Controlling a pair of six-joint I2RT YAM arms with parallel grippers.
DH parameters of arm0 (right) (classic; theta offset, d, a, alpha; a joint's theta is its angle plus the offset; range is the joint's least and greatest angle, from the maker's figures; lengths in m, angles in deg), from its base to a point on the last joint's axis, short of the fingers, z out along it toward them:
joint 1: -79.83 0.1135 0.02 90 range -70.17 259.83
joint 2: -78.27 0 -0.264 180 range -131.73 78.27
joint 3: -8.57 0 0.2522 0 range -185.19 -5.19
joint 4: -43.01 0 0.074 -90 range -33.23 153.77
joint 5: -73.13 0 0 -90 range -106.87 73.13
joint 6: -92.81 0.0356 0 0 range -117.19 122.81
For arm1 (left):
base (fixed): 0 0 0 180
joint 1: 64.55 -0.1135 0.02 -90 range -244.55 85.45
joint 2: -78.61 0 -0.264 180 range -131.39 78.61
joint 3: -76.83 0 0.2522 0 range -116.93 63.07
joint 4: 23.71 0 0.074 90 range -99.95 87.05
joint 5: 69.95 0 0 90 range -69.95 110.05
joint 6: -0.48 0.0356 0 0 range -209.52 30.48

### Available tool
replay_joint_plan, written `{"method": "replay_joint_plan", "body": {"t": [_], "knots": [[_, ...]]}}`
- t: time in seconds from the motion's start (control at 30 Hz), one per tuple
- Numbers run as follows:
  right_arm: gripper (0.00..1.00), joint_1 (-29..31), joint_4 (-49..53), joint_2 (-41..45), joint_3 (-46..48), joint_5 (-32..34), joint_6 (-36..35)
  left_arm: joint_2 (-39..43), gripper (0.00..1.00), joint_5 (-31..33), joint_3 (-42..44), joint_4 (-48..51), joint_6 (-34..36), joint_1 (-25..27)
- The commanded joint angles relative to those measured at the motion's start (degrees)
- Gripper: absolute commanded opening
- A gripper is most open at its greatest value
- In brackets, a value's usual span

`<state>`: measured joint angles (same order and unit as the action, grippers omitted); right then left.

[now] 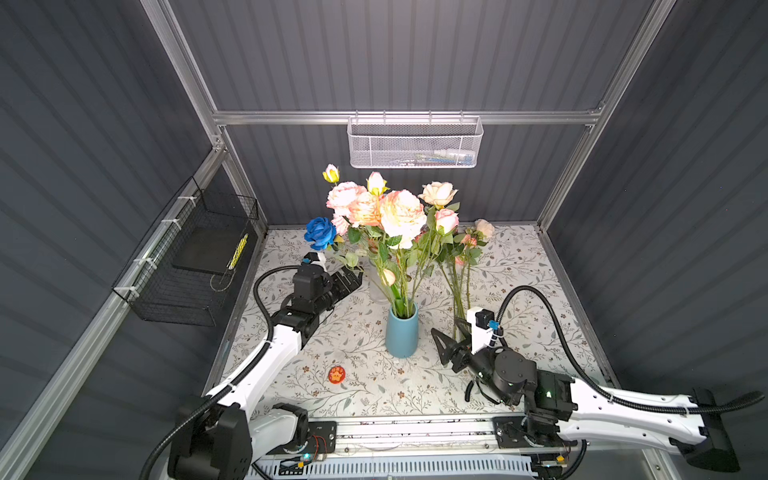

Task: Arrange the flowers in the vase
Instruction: 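Draw the right gripper back while the left gripper reaches to the glass vase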

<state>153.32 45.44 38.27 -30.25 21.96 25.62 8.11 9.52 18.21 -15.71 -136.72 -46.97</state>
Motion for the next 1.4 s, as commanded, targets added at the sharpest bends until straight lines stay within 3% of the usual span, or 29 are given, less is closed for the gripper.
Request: {"method": "replay_joint_plan", "body": {"t": [0.0,0.37,0.47,0.6,0.73,0.9,1.37], "knots": [[0.8,0.25,2.15,1.25,0.71,1.77,1.39,-4.85,0.96,-3.39,-4.86,-5.67,0.97,-0.01],[0.8,0.33,5.25,4.66,1.67,3.22,2.84,-15.97,0.86,-5.24,-13.24,-3.03,4.91,-0.01],[0.8,0.33,5.44,4.88,1.98,3.3,3.2,-18.09,0.77,-6.0,-14.64,-1.84,5.87,-0.01],[0.8,0.33,5.75,5.32,2.56,3.79,3.52,-19.01,0.58,-5.18,-15.24,-0.54,6.28,0.02],[0.8,0.34,6.36,5.8,3.0,4.22,3.99,-19.29,0.52,-4.84,-15.7,1.3,6.77,0.08],[0.81,0.37,6.62,7.15,3.83,5.01,4.26,-17.61,0.35,-2.66,-15.38,5.72,7.1,0.08],[0.81,0.29,6.73,8.45,4.93,6.17,4.39,-8.77,0.0,0.46,-11.13,14.33,4.94,0.17]]}}
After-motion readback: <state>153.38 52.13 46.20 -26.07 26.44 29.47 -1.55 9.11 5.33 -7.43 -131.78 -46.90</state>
